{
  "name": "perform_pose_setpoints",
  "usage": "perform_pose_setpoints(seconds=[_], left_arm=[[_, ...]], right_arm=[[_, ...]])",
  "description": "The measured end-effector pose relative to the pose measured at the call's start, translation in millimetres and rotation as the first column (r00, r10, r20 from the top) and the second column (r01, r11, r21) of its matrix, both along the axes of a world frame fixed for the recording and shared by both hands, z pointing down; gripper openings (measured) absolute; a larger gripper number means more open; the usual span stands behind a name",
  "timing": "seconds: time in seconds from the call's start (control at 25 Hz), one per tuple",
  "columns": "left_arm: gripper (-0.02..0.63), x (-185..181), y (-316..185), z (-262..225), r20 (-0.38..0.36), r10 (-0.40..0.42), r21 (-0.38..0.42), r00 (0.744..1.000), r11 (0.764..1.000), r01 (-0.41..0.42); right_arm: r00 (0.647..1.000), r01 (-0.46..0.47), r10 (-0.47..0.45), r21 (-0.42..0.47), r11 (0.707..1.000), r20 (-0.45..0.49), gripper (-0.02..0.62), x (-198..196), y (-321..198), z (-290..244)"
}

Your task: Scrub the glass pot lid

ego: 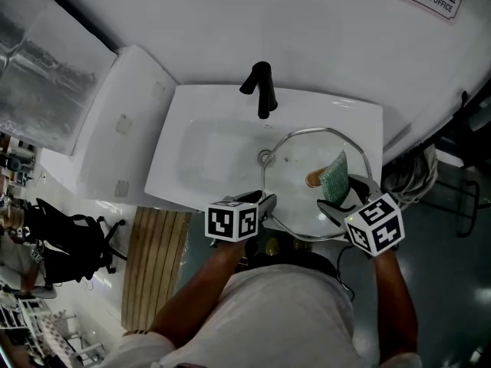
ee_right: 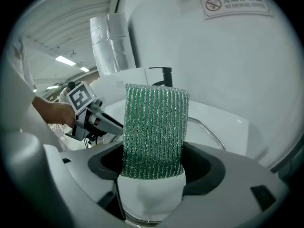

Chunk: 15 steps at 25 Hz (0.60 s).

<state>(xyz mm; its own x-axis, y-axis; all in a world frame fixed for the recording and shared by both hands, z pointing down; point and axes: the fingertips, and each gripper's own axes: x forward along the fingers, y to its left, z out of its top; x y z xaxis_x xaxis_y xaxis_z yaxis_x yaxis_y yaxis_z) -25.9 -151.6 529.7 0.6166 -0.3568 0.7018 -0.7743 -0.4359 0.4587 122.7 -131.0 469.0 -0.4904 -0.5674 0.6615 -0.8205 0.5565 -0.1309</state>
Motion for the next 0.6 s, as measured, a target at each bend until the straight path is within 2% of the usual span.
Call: perform_pose_setpoints(seconds=[0.16, 0.44, 0.6], left_arm=[[0.183, 0.4, 0.0, 0.0, -0.001, 0.0, -0.001, 1.0, 1.0, 0.0], [0.183, 0.8, -0.3, 0.4, -0.006, -0.008, -0.009, 1.0, 1.0, 0.008], [0.183, 0.1, -0.5, 1.1, -0.008, -0.013, -0.016, 1.0, 1.0, 0.013]], right_arm=[[0.996, -0.043, 0.047, -0.059, 0.997, 0.072, 0.348, 23.6, -11.2, 3.6], [0.984, -0.087, 0.107, -0.142, 0.986, 0.14, 0.348, 49.5, -24.6, 9.0], [0.976, -0.102, 0.129, -0.151, 0.983, 0.176, 0.348, 55.6, -27.0, 3.8]])
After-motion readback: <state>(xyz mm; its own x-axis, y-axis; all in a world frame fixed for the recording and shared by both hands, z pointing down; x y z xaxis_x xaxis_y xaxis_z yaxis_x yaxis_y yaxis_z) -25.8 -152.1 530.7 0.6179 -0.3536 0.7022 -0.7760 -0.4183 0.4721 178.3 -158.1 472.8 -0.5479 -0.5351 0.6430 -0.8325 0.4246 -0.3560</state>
